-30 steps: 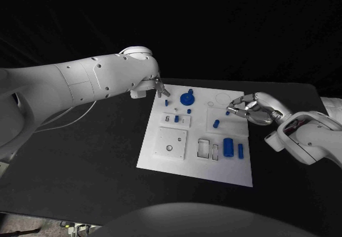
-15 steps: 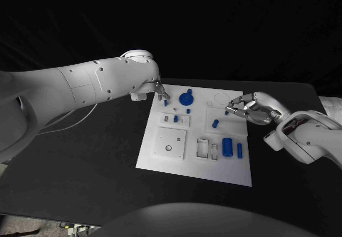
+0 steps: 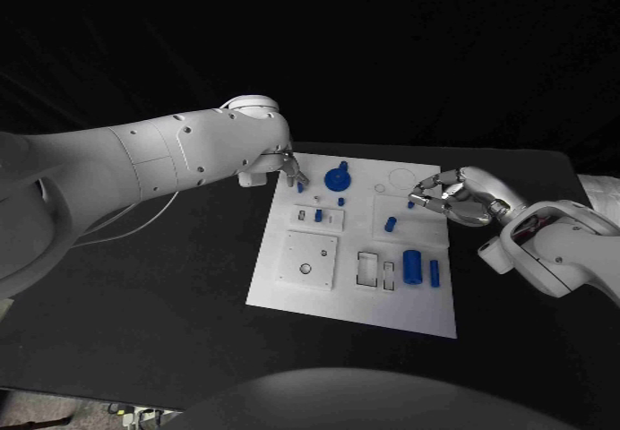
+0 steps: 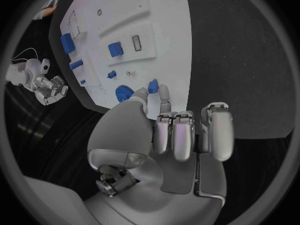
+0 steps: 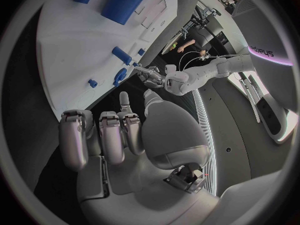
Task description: Assemble the parts on the task board
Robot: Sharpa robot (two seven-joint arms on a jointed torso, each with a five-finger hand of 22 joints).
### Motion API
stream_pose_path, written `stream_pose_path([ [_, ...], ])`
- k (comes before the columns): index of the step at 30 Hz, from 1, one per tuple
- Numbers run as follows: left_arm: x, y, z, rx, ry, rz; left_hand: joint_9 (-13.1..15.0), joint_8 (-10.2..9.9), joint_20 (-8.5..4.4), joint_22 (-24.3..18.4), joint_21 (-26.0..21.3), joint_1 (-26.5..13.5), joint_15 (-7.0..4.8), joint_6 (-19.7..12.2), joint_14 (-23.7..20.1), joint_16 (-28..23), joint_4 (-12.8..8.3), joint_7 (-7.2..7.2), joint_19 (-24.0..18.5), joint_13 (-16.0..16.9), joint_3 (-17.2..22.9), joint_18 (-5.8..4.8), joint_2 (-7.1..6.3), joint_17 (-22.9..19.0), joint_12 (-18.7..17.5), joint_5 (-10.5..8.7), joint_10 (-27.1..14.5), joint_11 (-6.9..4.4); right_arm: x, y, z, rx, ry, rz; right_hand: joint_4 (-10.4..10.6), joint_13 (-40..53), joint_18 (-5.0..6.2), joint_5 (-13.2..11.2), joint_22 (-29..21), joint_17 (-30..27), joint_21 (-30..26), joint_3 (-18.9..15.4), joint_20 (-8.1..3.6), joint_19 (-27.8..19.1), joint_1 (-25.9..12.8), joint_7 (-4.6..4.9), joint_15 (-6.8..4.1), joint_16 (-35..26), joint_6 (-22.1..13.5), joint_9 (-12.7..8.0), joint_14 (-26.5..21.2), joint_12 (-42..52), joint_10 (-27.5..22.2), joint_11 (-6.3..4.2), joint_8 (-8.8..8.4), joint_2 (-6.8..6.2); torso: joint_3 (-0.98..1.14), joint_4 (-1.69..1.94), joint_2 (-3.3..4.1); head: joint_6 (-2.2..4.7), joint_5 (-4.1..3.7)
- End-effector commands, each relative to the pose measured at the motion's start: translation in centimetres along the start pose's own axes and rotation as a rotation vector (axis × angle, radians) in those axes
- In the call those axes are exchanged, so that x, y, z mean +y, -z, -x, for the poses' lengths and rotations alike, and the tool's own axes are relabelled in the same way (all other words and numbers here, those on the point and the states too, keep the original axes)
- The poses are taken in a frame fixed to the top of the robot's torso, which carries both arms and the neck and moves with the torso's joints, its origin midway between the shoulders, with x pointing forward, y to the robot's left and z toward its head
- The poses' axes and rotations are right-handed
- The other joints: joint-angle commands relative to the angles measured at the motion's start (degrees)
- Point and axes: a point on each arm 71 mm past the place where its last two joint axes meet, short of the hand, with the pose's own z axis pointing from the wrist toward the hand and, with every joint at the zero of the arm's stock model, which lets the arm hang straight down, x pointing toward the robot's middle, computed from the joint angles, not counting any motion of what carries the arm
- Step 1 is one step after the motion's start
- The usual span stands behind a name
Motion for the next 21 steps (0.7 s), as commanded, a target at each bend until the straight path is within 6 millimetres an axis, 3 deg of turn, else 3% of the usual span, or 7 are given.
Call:
stream_pose_path([
  [1,-0.32,0.02,-0.18,0.018,-0.008,-0.018,-0.1,-0.3,0.05,13.1,-0.2,0.5,0.16,-0.2,6.0,0.1,0.0,0.23,2.8,15.1,-0.3,-0.27,0.26,15.1,0.2,0.24,6.0,0.22,0.11,0.01,-0.16,0.014,-0.001,0.012,-0.3,15.1,0.89,0.4,12.8,15.1,0.1,0.0,-0.08,1.4,-0.1,-0.16,-0.09,0.2,0.2,-0.1,6.0,0.2,6.1,-0.17,0.11,0.18,0.01,0.00,0.00,0.00,0.03],
  [7,-0.38,0.01,-0.25,0.021,-0.008,-0.021,-0.3,-0.6,0.12,13.1,-0.2,2.0,0.19,0.0,6.0,0.1,-0.1,0.16,2.7,15.1,-0.1,-0.25,0.37,15.1,0.2,2.00,6.0,0.19,0.11,0.00,-0.17,0.014,-0.001,0.011,-0.3,15.1,0.89,0.4,12.8,15.1,0.1,0.0,-0.08,1.4,-0.1,-0.16,-0.09,0.2,0.2,-0.1,6.0,0.2,6.1,-0.17,0.11,0.18,0.02,0.01,-0.01,0.00,0.04],
  [14,-0.40,-0.01,-0.26,0.020,-0.003,-0.025,-0.5,-1.0,0.08,13.0,-0.3,4.1,0.10,0.2,6.0,0.1,-0.1,0.03,2.6,15.1,0.4,-0.24,0.38,15.1,0.2,6.19,6.0,0.07,0.09,0.01,-0.15,0.013,-0.001,0.010,-0.3,15.1,0.91,0.6,12.8,15.1,0.1,0.0,-0.09,1.4,-0.1,-0.17,-0.10,0.2,0.2,-0.1,6.0,0.2,6.1,-0.18,0.13,0.20,0.01,0.00,-0.01,0.00,0.10],
  [21,-0.51,-0.01,-0.29,0.021,0.002,-0.031,-0.5,-1.1,0.06,13.0,-0.3,5.0,0.06,0.4,6.0,0.1,-0.1,-0.05,2.6,15.1,0.8,-0.21,0.31,15.1,0.2,8.80,6.0,0.01,0.09,0.01,-0.15,0.013,-0.001,0.010,-0.3,15.1,0.91,0.6,12.8,15.1,0.1,0.0,-0.09,1.4,-0.1,-0.17,-0.10,0.2,0.2,-0.1,6.0,0.2,6.1,-0.18,0.13,0.20,0.01,-0.01,0.02,0.00,0.12],
])
